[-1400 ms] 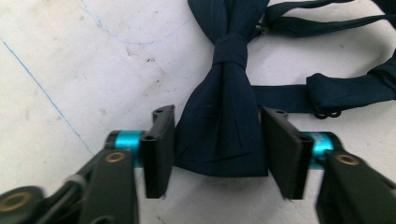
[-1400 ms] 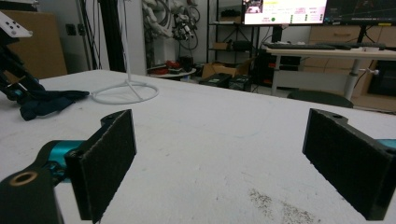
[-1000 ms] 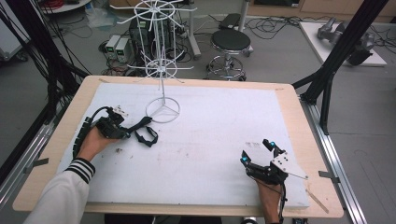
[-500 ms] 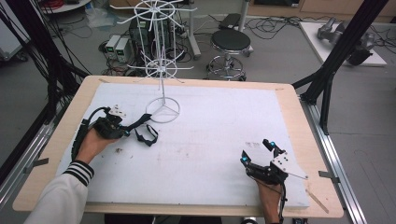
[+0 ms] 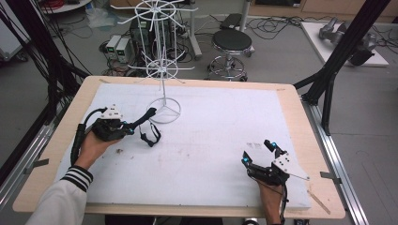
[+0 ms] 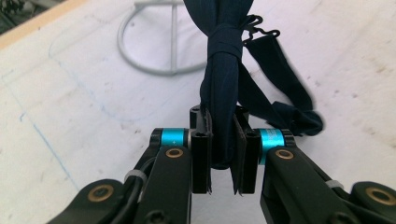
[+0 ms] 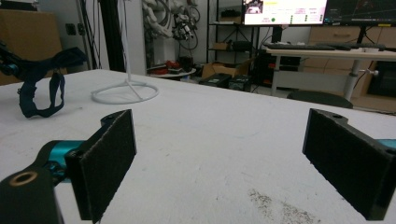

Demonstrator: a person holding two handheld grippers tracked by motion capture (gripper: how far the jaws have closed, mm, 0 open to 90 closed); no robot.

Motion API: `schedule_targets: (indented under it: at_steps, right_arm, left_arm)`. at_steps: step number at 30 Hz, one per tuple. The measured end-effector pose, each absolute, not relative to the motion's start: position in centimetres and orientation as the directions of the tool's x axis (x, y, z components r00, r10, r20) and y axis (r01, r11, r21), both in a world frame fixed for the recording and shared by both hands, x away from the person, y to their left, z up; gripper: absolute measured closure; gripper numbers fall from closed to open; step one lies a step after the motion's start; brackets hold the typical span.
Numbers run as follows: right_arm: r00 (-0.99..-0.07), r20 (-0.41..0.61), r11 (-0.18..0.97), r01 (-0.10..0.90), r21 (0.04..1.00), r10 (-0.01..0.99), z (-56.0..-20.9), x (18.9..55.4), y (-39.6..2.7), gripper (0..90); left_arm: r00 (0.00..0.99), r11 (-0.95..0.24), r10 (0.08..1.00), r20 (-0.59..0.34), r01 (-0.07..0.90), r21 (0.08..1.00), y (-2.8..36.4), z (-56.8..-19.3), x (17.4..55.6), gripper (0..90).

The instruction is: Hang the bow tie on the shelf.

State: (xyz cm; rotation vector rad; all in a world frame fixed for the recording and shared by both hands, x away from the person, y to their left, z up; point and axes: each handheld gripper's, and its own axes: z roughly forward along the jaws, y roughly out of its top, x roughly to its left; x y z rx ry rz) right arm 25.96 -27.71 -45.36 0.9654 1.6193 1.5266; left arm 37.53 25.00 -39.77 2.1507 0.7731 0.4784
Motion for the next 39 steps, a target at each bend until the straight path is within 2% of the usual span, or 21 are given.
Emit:
schedule_targets:
  at_steps: [9, 16, 39]
  right_arm:
    - [-0.476, 0.002, 0.027, 0.054, 0.998, 0.879, -45.4, 25.9, -27.7, 8.7]
    - [-0.477, -0.002, 0.031, 0.051, 0.998, 0.879, -45.4, 25.9, -27.7, 8.8]
    - [-0.478, -0.002, 0.031, 0.052, 0.998, 0.878, -45.4, 25.9, -27.7, 8.8]
  left_arm:
    - [0.782, -0.448, 0.613, 0.11, 0.23, 0.864, 24.6, -38.4, 36.1, 80.3]
    - [0.801, -0.431, 0.579, 0.153, 0.141, 0.891, 23.9, -37.2, 35.3, 80.3]
    - [0.809, -0.253, 0.579, 0.099, 0.063, 0.965, 21.7, -32.9, 35.4, 80.3]
